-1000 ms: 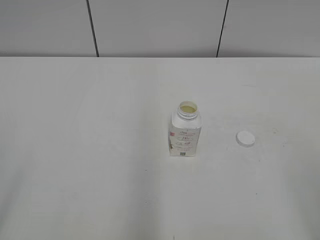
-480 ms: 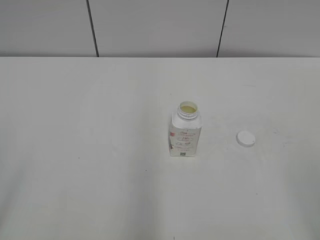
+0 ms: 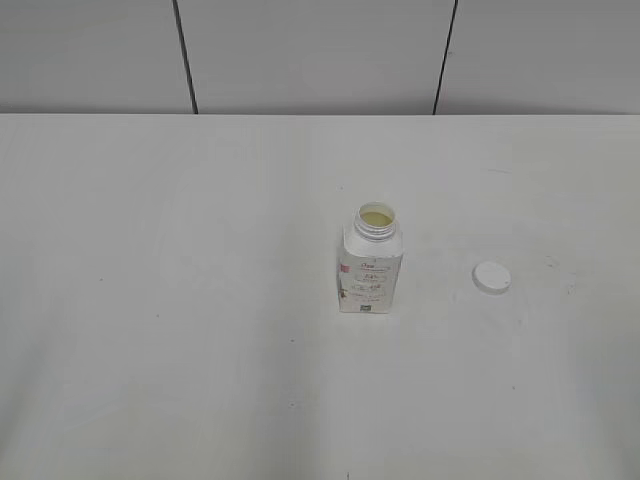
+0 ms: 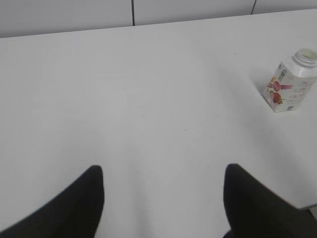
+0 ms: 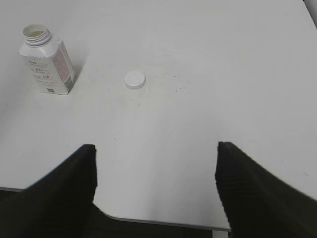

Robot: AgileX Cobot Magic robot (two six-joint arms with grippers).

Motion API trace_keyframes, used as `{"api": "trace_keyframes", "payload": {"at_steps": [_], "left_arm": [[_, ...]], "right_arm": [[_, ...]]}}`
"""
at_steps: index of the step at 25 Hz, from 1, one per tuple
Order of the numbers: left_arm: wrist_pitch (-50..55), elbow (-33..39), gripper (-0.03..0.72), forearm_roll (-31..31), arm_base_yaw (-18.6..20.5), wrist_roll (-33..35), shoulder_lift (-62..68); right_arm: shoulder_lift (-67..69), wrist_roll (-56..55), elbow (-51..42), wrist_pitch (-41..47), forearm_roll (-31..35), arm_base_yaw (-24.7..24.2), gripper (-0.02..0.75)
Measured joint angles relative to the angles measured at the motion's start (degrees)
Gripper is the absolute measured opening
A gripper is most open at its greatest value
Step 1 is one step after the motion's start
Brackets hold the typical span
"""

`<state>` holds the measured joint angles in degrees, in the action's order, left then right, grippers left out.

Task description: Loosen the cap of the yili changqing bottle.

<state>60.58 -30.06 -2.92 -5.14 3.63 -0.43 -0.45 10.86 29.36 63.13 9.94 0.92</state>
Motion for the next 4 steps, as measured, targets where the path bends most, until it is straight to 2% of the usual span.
{"api": "trace_keyframes", "payload": {"at_steps": [4], "left_arm": [[0.0, 0.0, 0.449, 0.0, 2.3, 0.0, 0.0]], "right_arm": [[0.0, 0.0, 0.0, 0.0, 0.0, 0.0, 0.587]]}}
